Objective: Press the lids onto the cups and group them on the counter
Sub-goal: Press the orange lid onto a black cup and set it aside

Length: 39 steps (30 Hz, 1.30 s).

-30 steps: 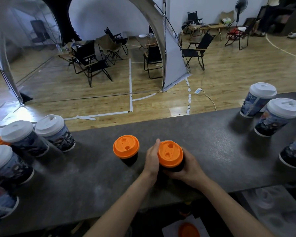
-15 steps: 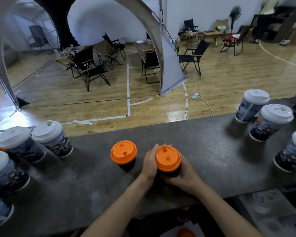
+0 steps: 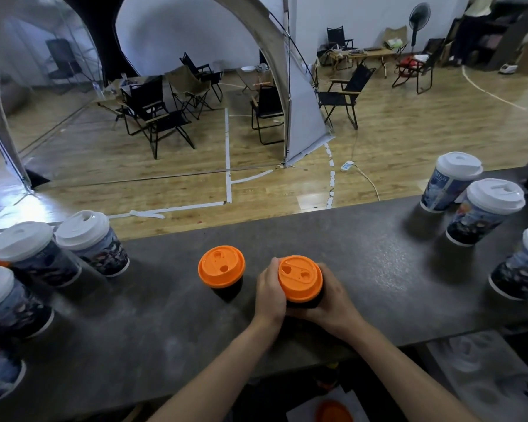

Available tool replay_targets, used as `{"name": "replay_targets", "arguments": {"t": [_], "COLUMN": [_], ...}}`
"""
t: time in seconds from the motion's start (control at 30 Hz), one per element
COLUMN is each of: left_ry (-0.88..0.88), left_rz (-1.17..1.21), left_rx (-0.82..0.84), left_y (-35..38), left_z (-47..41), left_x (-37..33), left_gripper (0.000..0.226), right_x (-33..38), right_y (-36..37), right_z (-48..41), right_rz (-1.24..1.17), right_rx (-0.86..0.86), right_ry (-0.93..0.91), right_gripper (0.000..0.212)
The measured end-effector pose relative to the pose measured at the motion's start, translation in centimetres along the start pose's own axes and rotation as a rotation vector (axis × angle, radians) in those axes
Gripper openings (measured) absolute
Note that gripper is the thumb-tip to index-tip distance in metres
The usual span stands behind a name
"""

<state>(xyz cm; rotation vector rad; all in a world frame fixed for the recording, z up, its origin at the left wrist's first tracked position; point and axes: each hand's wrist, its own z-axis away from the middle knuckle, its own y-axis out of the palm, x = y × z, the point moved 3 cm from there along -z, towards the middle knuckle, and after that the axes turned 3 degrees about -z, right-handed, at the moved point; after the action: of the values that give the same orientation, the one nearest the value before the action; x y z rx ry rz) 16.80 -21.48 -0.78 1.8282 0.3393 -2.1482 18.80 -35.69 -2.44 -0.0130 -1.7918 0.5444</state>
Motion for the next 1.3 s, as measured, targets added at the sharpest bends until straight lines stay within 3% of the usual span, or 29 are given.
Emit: {"name": "replay_targets", "arguments": {"t": [0.2,0.3,0.4,0.57,0.7,0.77,0.97,1.17,1.3], "left_ry": [0.072,0.164,0.101,-0.021,-0.053,-0.046,-0.033,0.02,-0.062], "left_rz": [-0.017,-0.056,0.001,0.006,-0.006,0.005,-0.026,0.0,-0.018], "left_rx": [0.285,0.157,0.041,0.234,0.046,-0.038,0.243,0.077,0.21], "left_y": [0.0,-0.2,0.3,0.2,0.3,0.3,-0.2,-0.3,-0.4], "left_z": [-1.4,-1.1,-0.5,-1.2,-0.5,0.3,-0.9,0.1,-0.7], "left_x": [-0.9,-0.3,0.5,-1.0,0.2,0.3,-1.1,0.3,-0.6], "left_gripper": [0.05,0.049,0.05,0.05,0.046,0.045,0.048,0.046,0.056], "right_x": [-0.2,-0.2,-0.2,-0.3,-0.3,-0.4,-0.3,0.1,-0.5], "right_y": [-0.4,-0.1,0.0,-0.5,0.1,0.1,-0.4,0.0,-0.1], "right_z": [-0.3,-0.2,-0.2,-0.3,-0.1,0.0,0.0,-0.2,-0.1], "right_rz": [0.01,-0.015,-0.005,0.004,-0.024,-0.011,0.018,0.021,0.024], "right_rx": [0.018,0.013,-0.011,-0.003,0.006,-0.008,0.019,-0.006,0.03], "right_ry": [-0.024,-0.022,0.003,-0.028,-0.016,-0.005,-0.035,-0.025,-0.023], "right_gripper": [0.084,0.087,0.084,0.079,0.092,0.089,0.086,0.083,0.085]}}
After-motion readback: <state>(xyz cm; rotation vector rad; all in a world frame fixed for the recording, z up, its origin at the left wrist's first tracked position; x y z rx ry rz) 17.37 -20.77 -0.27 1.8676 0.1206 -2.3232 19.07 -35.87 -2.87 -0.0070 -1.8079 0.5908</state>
